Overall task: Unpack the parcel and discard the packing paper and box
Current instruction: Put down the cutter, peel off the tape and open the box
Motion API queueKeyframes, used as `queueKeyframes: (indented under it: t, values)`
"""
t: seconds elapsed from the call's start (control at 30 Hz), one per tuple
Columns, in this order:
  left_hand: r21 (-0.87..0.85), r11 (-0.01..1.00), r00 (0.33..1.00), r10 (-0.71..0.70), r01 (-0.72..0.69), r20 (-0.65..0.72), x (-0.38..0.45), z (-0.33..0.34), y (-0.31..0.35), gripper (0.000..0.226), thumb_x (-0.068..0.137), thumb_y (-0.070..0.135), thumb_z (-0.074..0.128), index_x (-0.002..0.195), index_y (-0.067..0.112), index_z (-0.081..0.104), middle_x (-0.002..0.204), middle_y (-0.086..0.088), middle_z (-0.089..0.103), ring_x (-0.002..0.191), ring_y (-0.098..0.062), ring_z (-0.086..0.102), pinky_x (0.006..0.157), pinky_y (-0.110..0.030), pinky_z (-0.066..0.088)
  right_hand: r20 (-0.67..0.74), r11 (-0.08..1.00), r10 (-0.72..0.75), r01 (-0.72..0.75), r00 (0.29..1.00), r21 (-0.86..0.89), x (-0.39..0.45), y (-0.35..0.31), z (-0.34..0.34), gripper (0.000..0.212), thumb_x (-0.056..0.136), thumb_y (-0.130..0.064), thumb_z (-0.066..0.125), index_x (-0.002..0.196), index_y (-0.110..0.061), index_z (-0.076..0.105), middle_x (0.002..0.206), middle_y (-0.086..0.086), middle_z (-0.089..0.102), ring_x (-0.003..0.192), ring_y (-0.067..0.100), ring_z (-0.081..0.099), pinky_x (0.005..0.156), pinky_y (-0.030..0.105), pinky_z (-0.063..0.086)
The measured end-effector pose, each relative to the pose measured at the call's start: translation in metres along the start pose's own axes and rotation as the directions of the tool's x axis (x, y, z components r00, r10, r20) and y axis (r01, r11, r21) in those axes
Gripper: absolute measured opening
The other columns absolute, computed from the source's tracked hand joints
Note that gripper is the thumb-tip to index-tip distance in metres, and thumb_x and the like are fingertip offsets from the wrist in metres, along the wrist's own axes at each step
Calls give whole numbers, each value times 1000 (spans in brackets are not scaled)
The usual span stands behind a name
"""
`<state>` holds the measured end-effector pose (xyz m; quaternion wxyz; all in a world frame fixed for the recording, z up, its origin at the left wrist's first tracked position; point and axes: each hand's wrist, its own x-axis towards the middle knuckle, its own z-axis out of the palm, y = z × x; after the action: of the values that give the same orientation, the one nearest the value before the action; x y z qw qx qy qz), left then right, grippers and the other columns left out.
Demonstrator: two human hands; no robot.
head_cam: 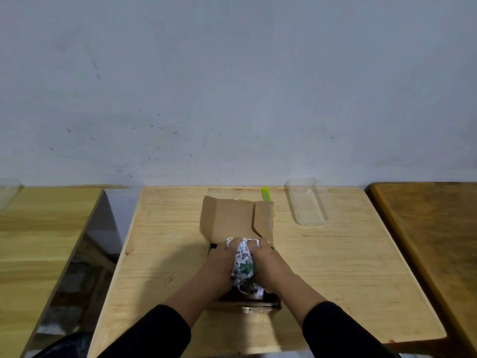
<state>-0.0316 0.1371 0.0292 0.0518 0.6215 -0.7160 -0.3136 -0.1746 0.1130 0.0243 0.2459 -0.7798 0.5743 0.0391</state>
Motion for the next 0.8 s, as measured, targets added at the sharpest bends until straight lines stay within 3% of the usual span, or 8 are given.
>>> queueKeyframes:
  t: [0.1, 0.17, 0.27, 0.43, 0.57, 0.7, 0.8]
  values:
    - [43, 999, 1000, 27, -27, -7, -2, -16, 8, 88, 79, 26, 64, 147, 18, 10, 142, -13, 32, 130, -29, 34, 108, -31, 30, 8, 1000, 11, -12, 1000, 10, -8, -11, -23, 73, 81, -27, 66, 141, -20, 25, 137, 16, 31, 113, 37, 53, 93, 34, 44]
    - [40, 999, 999, 35, -35, -3, -1, -27, 13, 98, 72, 28, 72, 145, 28, 7, 140, -12, 33, 130, -30, 36, 107, -36, 34, -3, 999, 18, -18, 1000, 31, -16, -17, -39, 76, 79, -33, 67, 141, -23, 26, 137, 15, 32, 112, 38, 54, 92, 34, 44]
    - [8, 998, 998, 62, -62, 9, -5, -45, 25, 96, 74, 28, 71, 146, 29, 6, 143, -13, 28, 133, -32, 32, 109, -39, 33, -45, 999, 37, -36, 998, 33, -27, -23, -60, 79, 75, -31, 72, 141, -24, 28, 136, 14, 33, 111, 38, 54, 92, 36, 46]
    - [32, 982, 982, 186, -185, -22, -5, -66, 56, 93, 81, 25, 66, 147, 26, 1, 146, -15, 25, 134, -30, 31, 106, -29, 30, -140, 997, 70, -66, 988, 33, -47, -16, -91, 85, 70, -29, 77, 139, -23, 30, 129, 13, 38, 109, 36, 54, 92, 37, 46]
    - [6, 964, 964, 265, -265, -21, 2, -63, 83, 96, 78, 31, 69, 147, 25, 3, 148, -12, 23, 137, -29, 26, 110, -31, 26, -179, 994, 110, -102, 978, 48, -66, 8, -112, 86, 65, -26, 82, 136, -21, 35, 125, 12, 43, 113, 34, 52, 92, 34, 43]
    - [-28, 953, 953, 302, -302, -16, 24, -37, 109, 96, 69, 40, 73, 142, 34, 10, 133, -5, 40, 126, -26, 41, 103, -36, 40, -199, 989, 134, -117, 971, 92, -80, 48, -122, 88, 59, -28, 85, 134, -22, 40, 119, 10, 46, 110, 29, 52, 90, 31, 42]
    - [-49, 947, 949, 317, -316, 4, 42, -15, 131, 97, 68, 43, 72, 143, 30, 12, 135, -5, 41, 124, -25, 42, 103, -37, 40, -196, 985, 150, -130, 969, 114, -85, 83, -124, 89, 58, -31, 86, 134, -23, 41, 118, 10, 46, 109, 29, 52, 91, 32, 42]
